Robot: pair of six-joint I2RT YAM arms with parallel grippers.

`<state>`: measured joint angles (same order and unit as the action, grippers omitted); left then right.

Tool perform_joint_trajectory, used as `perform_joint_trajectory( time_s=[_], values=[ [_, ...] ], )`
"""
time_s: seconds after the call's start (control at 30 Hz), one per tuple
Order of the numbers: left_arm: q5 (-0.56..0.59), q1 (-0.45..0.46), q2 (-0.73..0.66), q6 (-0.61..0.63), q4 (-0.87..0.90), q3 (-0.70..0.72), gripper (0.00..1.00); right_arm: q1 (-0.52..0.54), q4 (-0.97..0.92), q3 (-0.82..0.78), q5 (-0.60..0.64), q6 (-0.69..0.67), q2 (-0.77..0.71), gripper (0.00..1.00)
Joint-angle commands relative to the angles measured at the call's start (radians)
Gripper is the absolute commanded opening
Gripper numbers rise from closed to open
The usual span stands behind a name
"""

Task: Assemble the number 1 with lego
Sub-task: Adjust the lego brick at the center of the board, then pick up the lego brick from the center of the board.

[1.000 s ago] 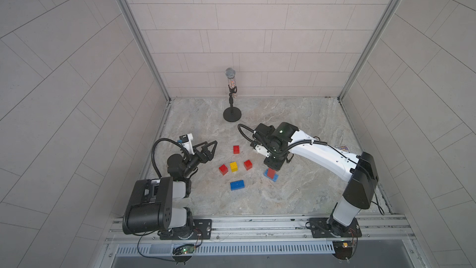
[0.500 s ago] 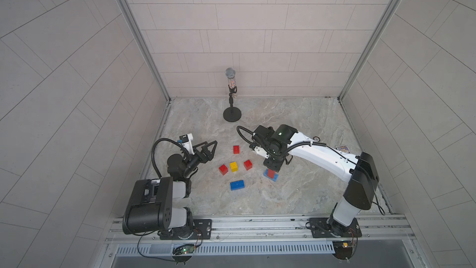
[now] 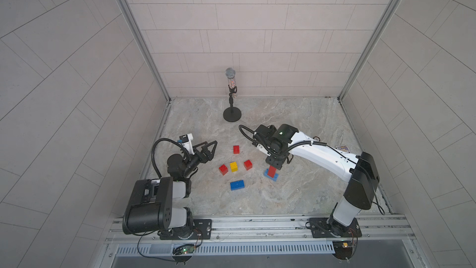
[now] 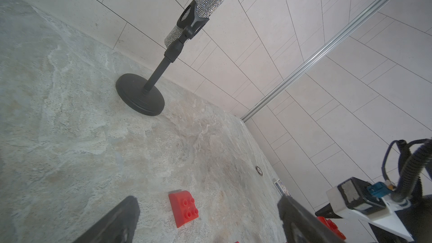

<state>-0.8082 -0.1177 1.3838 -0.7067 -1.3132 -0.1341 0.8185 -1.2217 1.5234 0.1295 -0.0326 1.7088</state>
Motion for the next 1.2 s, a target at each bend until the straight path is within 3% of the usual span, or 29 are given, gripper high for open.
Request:
perform_joint_trajectory(
  time_s=[0.0,0.33,0.6,0.87,1.17],
  values=[
    [-0.008,-0.006,-0.012,0.002,-0.047,0.004,1.00,-0.017,-0.012,-0.017,0.052,0.011,-0.044,0.56],
    [-0.008,-0.006,-0.012,0.002,-0.047,0.004,1.00,-0.058,-0.001,0.017,0.117,0.032,-0.089,0.62],
    [-0.008,-0.005,-0.012,0.002,-0.047,0.004,1.00,-0.033,0.065,0.048,-0.025,0.081,-0.086,0.61],
    [-0.008,-0.006,-0.012,0.002,-0.047,0.004,1.00,0.061,0.187,0.059,-0.101,0.188,0.059,0.60],
    [-0.008,-0.006,-0.013,0.002,-0.047,0.005,1.00,0.070,0.275,0.124,-0.219,0.262,0.238,0.62]
  ],
)
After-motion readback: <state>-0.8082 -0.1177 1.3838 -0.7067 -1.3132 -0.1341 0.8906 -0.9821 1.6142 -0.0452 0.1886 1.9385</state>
